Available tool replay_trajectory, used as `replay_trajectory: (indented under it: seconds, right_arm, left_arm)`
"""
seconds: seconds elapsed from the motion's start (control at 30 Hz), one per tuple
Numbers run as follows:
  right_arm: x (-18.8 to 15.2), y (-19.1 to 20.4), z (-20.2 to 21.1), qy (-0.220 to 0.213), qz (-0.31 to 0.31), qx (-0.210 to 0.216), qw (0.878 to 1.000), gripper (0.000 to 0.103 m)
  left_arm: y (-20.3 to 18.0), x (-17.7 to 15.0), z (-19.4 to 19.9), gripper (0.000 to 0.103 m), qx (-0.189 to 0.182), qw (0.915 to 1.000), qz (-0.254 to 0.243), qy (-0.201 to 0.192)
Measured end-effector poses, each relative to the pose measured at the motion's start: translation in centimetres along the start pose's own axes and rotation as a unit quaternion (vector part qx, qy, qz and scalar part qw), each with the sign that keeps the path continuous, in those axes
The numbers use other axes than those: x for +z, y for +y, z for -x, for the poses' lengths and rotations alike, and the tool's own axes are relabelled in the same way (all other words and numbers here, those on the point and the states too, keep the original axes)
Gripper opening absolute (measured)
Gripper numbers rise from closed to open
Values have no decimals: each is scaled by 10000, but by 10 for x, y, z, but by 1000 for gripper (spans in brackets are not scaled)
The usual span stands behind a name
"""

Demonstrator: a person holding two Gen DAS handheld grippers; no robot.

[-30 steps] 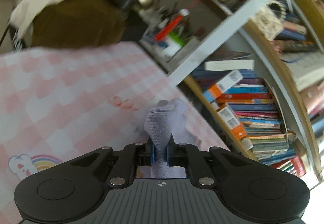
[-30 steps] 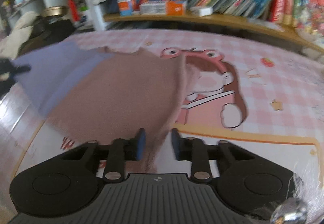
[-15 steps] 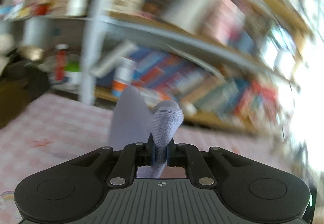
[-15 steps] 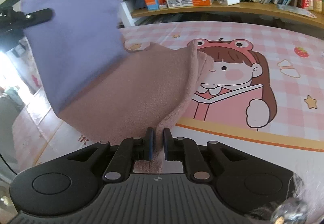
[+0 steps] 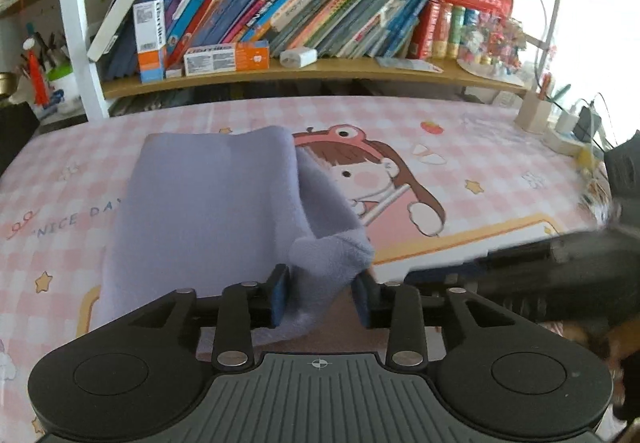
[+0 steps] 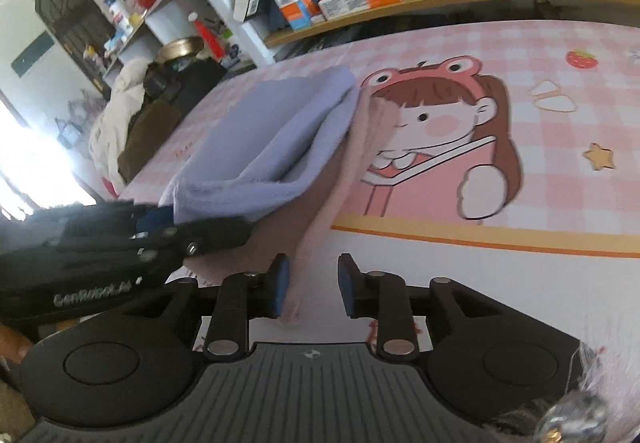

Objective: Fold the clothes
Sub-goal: 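Lift the sweater edge with both tools and fold it over onto itself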

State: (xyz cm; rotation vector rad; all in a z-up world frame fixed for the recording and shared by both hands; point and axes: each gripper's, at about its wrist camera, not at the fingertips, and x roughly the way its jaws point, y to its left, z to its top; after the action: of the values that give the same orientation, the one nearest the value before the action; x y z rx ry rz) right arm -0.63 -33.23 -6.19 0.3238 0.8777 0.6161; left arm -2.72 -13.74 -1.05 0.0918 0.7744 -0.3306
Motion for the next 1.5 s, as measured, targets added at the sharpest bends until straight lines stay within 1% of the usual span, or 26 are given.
replay_trajectory:
  seconds: [0.03, 0.13, 0.2, 0.23, 0.27, 0.33, 0.37, 0.43, 0.47, 0.57, 0.67, 0.7, 0.77, 0.83, 0.9, 0.93, 0.97, 1.0, 1.13, 1.17, 1.23, 1.27, 1.33, 1.43, 1.47, 1.5]
  right_arm:
    - [2, -3, 4, -48, -57, -6, 10000, 26]
    - [8, -9, 19, -235, -297, -39, 9993, 27]
    - [14, -10, 27, -381, -481, 58, 9981, 34]
    - [17, -9, 29, -440, -534, 122, 9975, 35]
    - [20, -8, 31, -482, -568, 196, 9970, 37]
    - [29, -2, 30, -491, -595, 377, 9963, 40]
    - [33, 1, 27, -470, -616, 474, 9959, 43]
    - [39, 7, 18, -354, -740, 662, 9944, 43]
    - [40, 9, 12, -298, -804, 696, 9939, 43]
    - [44, 17, -5, -159, -954, 657, 9931, 43]
    - [49, 24, -26, -48, -1044, 570, 9929, 43]
    - [51, 24, -34, 1, -1107, 505, 9926, 43]
    - [51, 23, -50, 175, -1306, 262, 9909, 43]
    - [49, 22, -61, 287, -1459, 29, 9889, 40]
    - [47, 27, -64, 313, -1409, -174, 9894, 26]
    - [46, 30, -64, 347, -1355, -208, 9900, 17]
    - [46, 33, -63, 359, -1324, -167, 9904, 12]
    - [45, 38, -57, 265, -1298, -89, 9911, 12]
    - [36, 52, -23, -355, -1278, 226, 9909, 8]
    - [32, 51, -22, -397, -1331, 84, 9903, 7]
    - [22, 40, -31, -314, -1514, -525, 9866, 7]
    - [18, 33, -39, -232, -1653, -752, 9831, 7]
    - [11, 20, -46, -237, -1914, -753, 9783, 7]
    - [16, 28, -42, -177, -1677, -882, 9817, 8]
    - [18, 31, -41, -178, -1613, -930, 9823, 11]
    - [21, 34, -39, -201, -1576, -975, 9825, 17]
  left_arm:
    - [-5, -2, 1, 40, -46, 10000, -40, 34]
    - [-9, -8, 8, 40, -197, 9997, -91, 150]
    - [-4, -9, 16, 40, -265, 9996, -8, 136]
    - [0, -8, 23, 40, -271, 9996, 43, 51]
    - [5, -6, 33, 39, -203, 9997, 67, -133]
    - [14, 2, 55, 39, -88, 9979, 123, -626]
    - [21, 7, 61, 39, -23, 9967, 165, -790]
    - [36, 13, 61, 39, 203, 9958, 248, -860]
    - [44, 16, 58, 37, 319, 9954, 296, -859]
    - [69, 13, 33, 29, 536, 9961, 432, -553]
    - [88, 4, 17, 29, 491, 9969, 509, -352]
    - [94, 1, 13, 29, 449, 9971, 531, -311]
    - [102, -5, 10, 29, 247, 9976, 583, -274]
    - [108, -10, 6, 29, 41, 9985, 519, -157]
    - [114, -14, -3, 29, -119, 9986, 515, 59]
    - [118, -17, -7, 30, -197, 9982, 557, 142]
    - [121, -19, -11, 31, -273, 9976, 605, 211]
    - [124, -19, -12, 32, -342, 9969, 661, 238]
    - [134, -19, -15, 32, -595, 9952, 728, 282]
    - [135, -20, -15, 32, -657, 9950, 696, 275]
    - [137, -21, -16, 32, -758, 9948, 636, 256]
    - [138, -20, -16, 32, -802, 9946, 608, 253]
    - [141, -18, -16, 33, -877, 9944, 524, 274]
    - [144, -11, -9, 33, -966, 9943, 395, 230]
    - [145, -9, -4, 33, -990, 9944, 353, 116]
    - [147, -6, 1, 33, -1036, 9941, 304, -37]
